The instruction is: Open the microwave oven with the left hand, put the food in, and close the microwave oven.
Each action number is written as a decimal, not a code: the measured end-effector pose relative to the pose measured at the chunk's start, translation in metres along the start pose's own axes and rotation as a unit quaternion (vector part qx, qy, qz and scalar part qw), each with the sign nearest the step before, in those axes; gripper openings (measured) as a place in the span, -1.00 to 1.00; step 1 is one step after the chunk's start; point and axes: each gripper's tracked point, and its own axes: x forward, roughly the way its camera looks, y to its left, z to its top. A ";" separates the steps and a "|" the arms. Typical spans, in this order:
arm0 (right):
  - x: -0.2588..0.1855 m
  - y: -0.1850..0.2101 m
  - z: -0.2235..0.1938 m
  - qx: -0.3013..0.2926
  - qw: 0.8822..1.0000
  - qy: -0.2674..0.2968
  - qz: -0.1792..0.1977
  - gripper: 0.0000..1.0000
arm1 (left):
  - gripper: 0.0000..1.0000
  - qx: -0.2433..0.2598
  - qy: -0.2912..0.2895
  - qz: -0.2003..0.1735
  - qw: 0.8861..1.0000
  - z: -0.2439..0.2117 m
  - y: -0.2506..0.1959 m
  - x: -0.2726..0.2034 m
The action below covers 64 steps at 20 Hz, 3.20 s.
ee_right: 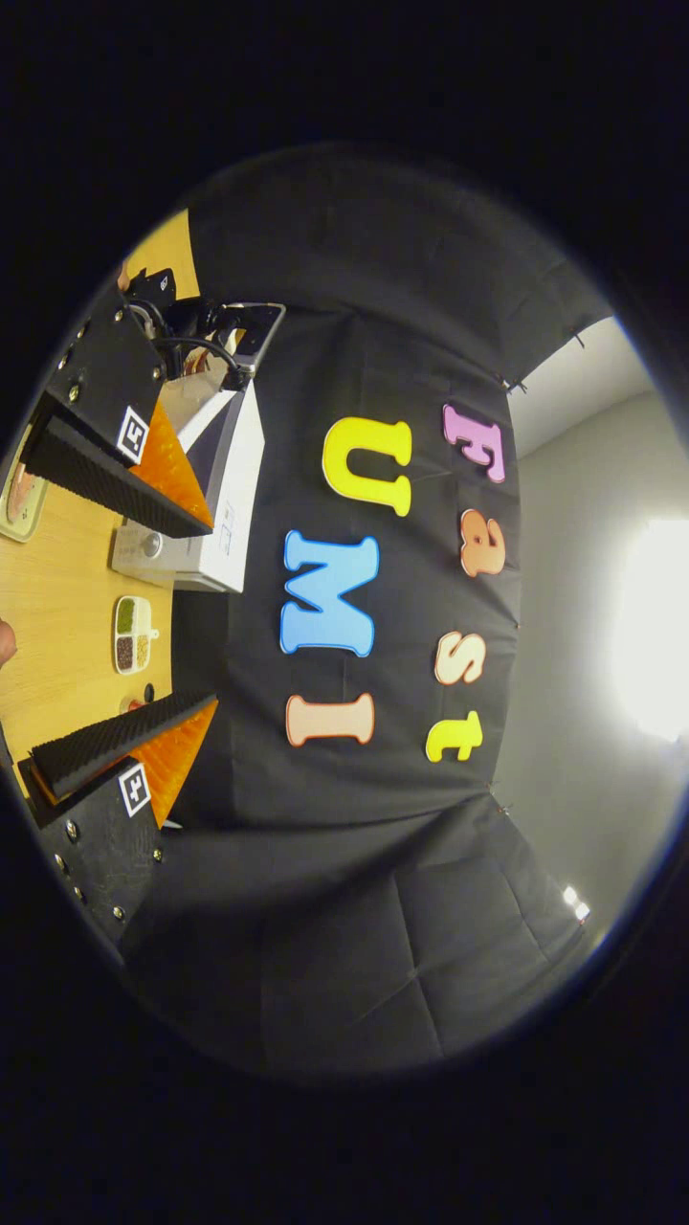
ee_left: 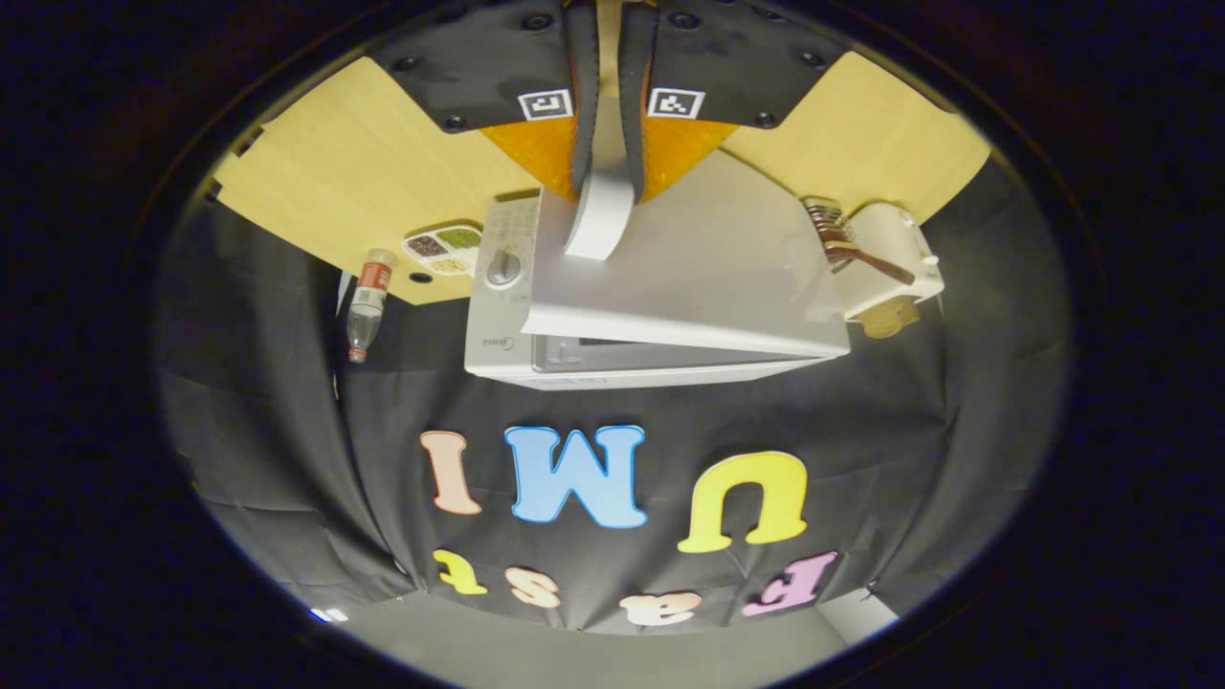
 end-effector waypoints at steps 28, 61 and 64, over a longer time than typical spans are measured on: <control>0.015 0.131 -0.045 0.005 0.977 0.035 0.212 0.95 | -0.33 -0.011 0.007 0.165 0.986 -0.036 0.161 -0.166; -0.059 0.147 -0.320 -0.289 0.791 0.273 0.465 0.88 | 0.96 -0.026 -0.114 0.298 0.947 0.068 0.176 -0.311; -0.054 0.147 -0.328 -0.291 0.788 0.280 0.465 0.87 | 0.87 -0.024 -0.115 0.301 0.946 0.068 0.172 -0.315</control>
